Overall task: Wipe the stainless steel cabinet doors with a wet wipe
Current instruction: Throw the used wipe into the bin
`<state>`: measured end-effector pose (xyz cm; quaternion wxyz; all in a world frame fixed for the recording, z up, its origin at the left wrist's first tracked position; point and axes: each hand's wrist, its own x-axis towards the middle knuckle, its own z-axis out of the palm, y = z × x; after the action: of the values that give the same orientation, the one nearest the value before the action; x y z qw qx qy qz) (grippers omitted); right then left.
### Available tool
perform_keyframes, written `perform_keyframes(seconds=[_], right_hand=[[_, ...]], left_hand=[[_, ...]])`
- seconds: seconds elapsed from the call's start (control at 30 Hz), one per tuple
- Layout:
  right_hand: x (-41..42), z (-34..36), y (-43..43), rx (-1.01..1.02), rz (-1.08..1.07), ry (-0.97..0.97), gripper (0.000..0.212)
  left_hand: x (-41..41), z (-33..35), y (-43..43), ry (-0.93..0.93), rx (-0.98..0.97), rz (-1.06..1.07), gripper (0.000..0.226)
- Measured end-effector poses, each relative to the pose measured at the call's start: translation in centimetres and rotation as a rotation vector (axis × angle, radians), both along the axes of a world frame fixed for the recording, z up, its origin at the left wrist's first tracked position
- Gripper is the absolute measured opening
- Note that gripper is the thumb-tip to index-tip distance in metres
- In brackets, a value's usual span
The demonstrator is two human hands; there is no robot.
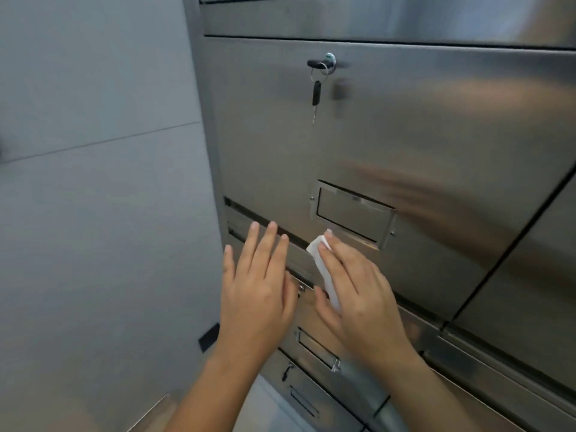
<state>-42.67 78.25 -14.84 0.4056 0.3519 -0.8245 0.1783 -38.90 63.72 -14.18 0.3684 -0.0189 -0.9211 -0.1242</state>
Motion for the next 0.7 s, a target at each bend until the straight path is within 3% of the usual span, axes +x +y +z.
perform_keyframes(seconds=[0.57, 0.7], right_hand=[[6.6, -1.6, -3.3, 0.035, 0.381, -0.077, 0.055], [9.6, -2.1, -5.2, 0.005, 0.457, -0.067, 0.045]], left_hand=[[14.2, -2.2, -0.5, -0.139, -0.012, 0.481, 0.047], [17.9, -2.4, -1.5, -0.162, -0.015, 0.533, 0.049]])
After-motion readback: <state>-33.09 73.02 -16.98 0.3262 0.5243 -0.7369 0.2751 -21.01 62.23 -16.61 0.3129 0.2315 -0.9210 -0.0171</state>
